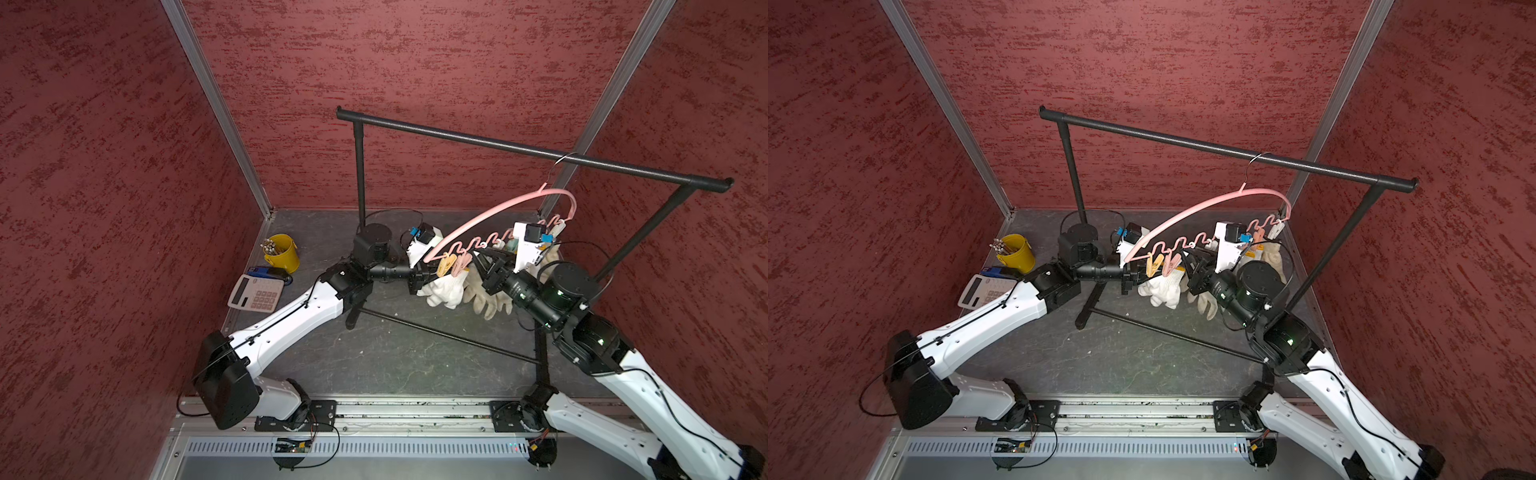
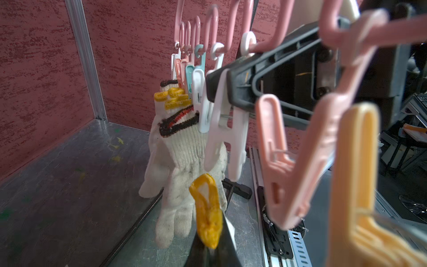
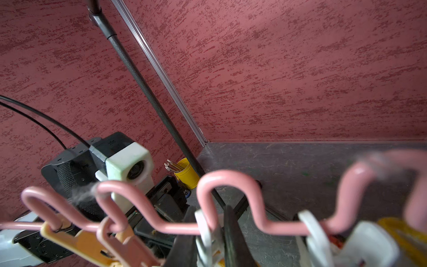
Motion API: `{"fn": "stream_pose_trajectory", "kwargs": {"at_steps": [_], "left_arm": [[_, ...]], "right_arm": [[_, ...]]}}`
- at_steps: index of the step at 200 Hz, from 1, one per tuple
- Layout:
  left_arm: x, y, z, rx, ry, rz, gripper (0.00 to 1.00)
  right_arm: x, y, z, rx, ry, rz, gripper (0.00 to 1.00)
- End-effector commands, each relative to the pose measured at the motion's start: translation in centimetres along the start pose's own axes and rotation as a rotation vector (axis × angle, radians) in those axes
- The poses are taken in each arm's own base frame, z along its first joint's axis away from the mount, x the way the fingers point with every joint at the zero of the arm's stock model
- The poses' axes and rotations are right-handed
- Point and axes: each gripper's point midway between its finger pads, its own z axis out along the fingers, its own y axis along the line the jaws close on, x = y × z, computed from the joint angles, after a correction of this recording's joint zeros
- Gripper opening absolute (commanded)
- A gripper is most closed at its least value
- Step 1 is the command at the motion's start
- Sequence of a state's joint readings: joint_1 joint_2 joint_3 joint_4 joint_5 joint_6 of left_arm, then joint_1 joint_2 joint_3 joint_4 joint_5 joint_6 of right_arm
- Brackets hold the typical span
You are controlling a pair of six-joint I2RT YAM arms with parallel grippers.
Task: Clip the gloves onto a hanger to dry
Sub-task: Clamp the glove onto the hanger.
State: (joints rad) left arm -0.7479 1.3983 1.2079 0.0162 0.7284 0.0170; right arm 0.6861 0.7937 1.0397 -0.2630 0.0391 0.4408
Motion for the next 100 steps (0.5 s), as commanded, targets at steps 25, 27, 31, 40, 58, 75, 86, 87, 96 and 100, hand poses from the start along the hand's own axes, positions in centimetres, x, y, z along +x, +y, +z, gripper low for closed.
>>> {"fn": "stream_pose_trajectory", "kwargs": {"at_steps": [25,27,31,40,58,75,86,87,96,100], "left_arm": [[-2.5,-1.5,0.2,0.058,-0.047,0.074,0.0],[-2.4,-1.5,0.2,0.057,-0.044,0.073,0.0],[-2.4,-1.6,0.2,0.058,-0.045,0.08,0.0],[-2.3,-1.6,0.2,0.06,-0.042,0.086,0.0],[-2.4,-1.9,0.0,0.067,-0.042,0.108,0.0],[-2.6,-1.9,-0.1,0.062,-0.045,0.121,0.0],[-2.7,-1.9,-0.1,0.06,-0.05,0.13,0.0],[-2.7,-1.9,-0.1,0.061,-0.05,0.131,0.0],[-2.9,-1.9,-0.1,0.061,-0.053,0.135,0.0],[-2.8,-1.9,-0.1,0.061,-0.052,0.135,0.0]], "right_arm": [[-0.4,0.2,-0.7,-0.011,-0.007,0.003,0.0],[-0.4,0.2,-0.7,-0.011,-0.008,0.003,0.0],[-0.4,0.2,-0.7,-0.011,-0.009,0.003,0.0],[-0.3,0.2,-0.6,-0.011,-0.009,0.005,0.0],[-0.2,0.1,-0.5,-0.014,-0.008,0.009,0.0],[-0.1,0.1,-0.4,-0.019,-0.003,0.011,0.0],[0.0,0.2,-0.2,-0.024,0.002,0.014,0.0],[0.0,0.2,-0.2,-0.024,0.002,0.014,0.0],[0.2,0.2,-0.2,-0.028,0.005,0.018,0.0],[0.2,0.2,-0.2,-0.03,0.005,0.021,0.0]]}}
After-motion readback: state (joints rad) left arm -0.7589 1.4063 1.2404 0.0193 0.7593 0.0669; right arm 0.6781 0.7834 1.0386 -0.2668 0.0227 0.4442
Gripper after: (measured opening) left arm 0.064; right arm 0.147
